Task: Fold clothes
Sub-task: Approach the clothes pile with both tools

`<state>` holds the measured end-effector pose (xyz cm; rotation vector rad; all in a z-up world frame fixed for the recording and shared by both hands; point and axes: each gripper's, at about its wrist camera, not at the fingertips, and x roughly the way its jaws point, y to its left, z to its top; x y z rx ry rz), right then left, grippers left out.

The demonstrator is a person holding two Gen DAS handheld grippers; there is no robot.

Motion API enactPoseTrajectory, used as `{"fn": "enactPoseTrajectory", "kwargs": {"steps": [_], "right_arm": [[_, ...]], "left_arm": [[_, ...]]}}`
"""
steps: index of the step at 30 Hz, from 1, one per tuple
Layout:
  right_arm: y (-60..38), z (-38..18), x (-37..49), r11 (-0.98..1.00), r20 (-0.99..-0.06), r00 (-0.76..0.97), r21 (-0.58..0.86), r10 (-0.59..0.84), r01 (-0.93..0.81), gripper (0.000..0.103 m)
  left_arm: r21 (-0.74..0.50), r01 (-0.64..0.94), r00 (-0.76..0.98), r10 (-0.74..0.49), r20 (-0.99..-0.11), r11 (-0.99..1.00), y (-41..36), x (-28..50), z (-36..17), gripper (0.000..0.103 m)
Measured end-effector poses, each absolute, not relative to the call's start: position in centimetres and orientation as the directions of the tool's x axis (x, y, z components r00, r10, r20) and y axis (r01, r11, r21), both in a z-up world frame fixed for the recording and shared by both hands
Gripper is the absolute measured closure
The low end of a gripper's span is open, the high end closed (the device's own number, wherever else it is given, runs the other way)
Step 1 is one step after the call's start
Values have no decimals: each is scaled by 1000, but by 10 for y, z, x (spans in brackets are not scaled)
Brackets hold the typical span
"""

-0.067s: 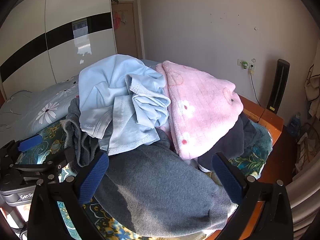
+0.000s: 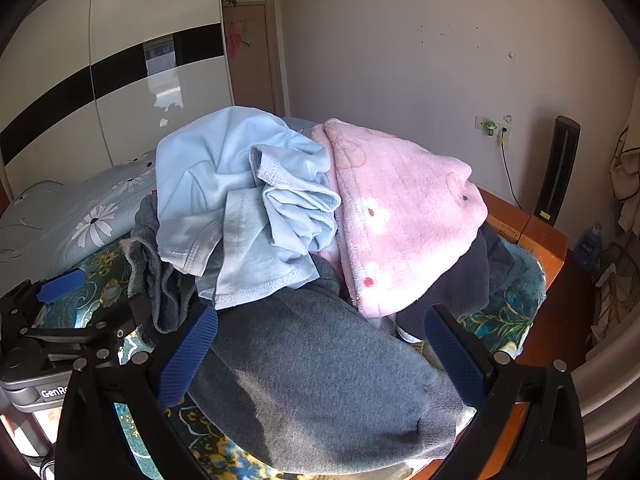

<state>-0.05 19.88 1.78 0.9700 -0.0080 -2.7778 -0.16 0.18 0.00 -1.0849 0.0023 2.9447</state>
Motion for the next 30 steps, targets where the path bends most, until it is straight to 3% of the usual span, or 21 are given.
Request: {"fn": "enactPoseTrajectory", "kwargs": {"steps": [9,16,30], "right_arm": [[197,18,1,-980,-608,-771,58,-187,192,0],[197,19,2,-977,-604,-772,62,-199,203,0],[196,26,11,-971,-584,-779,72,-228,230,0]], "left_arm": [[-55,-27,-767,56,-639,-998,7,-6,0,0],[-184,-39,-773,146,-618,-982,-5,-5,2,0],[-98,-57,-760,107,-641,-994,-2,-1,-1,0]]}}
